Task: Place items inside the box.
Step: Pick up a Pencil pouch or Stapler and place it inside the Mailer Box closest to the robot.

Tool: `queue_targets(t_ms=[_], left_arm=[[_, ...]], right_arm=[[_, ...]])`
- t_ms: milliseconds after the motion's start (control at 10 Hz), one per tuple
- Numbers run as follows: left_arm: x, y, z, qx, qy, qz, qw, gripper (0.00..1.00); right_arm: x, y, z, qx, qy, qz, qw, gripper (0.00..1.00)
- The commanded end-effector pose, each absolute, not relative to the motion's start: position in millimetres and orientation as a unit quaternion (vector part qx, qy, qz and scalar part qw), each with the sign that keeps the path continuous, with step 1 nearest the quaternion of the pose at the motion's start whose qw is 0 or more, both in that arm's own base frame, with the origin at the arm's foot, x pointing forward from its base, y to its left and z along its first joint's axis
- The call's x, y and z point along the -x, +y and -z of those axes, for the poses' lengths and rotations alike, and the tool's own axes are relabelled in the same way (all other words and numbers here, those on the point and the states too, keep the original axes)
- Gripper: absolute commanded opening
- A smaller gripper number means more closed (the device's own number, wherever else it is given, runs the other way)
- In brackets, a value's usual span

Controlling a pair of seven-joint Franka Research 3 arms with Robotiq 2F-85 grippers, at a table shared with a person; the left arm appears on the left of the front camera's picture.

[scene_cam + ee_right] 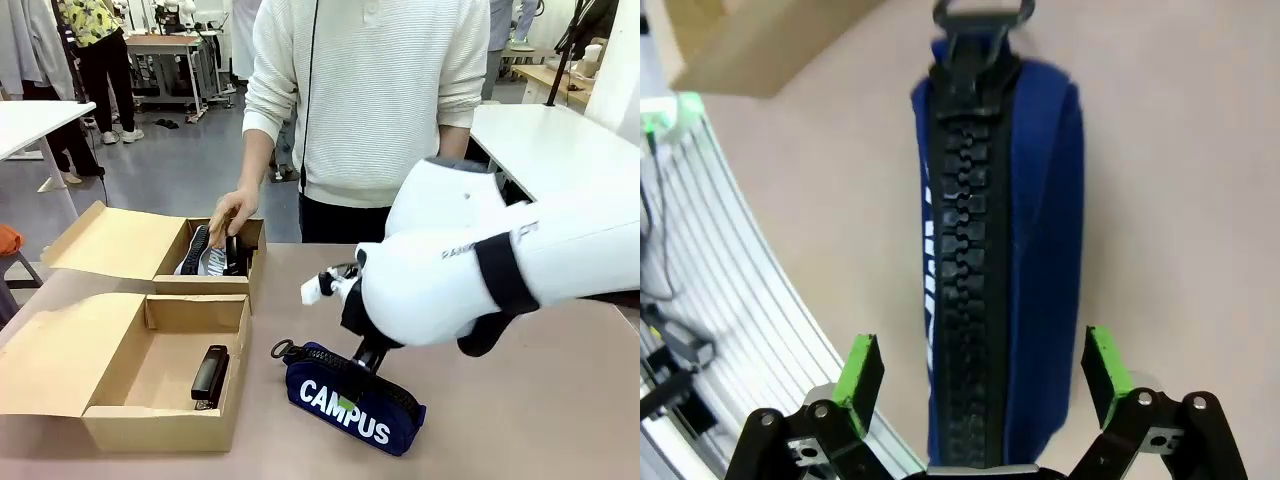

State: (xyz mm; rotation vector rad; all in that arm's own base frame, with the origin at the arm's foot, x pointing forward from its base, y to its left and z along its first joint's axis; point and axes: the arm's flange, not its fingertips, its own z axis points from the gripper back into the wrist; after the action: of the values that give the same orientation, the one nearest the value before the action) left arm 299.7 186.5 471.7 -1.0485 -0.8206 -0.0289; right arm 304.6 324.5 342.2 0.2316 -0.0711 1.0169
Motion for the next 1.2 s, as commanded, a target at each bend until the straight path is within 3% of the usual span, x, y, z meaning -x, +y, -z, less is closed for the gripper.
queue_targets(t_ms=[0, 600, 700, 800, 900, 1000, 1100], left_arm=[[-298.8, 185.3, -472.3, 0.490, -0.392, 0.019, 0.778, 1.00], [-298.8, 185.3, -472.3, 0.490, -0.392, 0.019, 0.778, 1.00], [-298.8, 185.3, -472.3, 0.490, -0.392, 0.019, 0.778, 1.00], [-298.8, 185.3, -472.3, 0.490, -0.392, 0.019, 0.778, 1.00], [-298.8, 185.3, -472.3, 0.490, -0.392, 0.019, 0.778, 1.00], [-298.8, 185.3, -472.3, 0.490, -0.392, 0.019, 0.778, 1.00], [-298.8, 185.3, -472.3, 0.490, -0.392, 0.019, 0.778, 1.00]], right_arm=[[-310.6, 343.2, -313.7, -0.088, -0.012, -0.488, 0.868, 1.00], [-308.8, 344.5, -296.5, -0.075, 0.017, -0.492, 0.867, 1.00], [-309.1, 343.5, -297.8, -0.073, 0.013, -0.490, 0.868, 0.41], [-308.9, 342.1, -301.2, -0.082, 0.006, -0.490, 0.868, 0.40], [-309.0, 340.4, -303.7, -0.080, 0.000, -0.488, 0.869, 0.00], [-309.1, 338.6, -305.4, -0.078, -0.004, -0.483, 0.872, 0.38], [-309.7, 337.8, -305.7, -0.080, -0.004, -0.482, 0.873, 0.00]])
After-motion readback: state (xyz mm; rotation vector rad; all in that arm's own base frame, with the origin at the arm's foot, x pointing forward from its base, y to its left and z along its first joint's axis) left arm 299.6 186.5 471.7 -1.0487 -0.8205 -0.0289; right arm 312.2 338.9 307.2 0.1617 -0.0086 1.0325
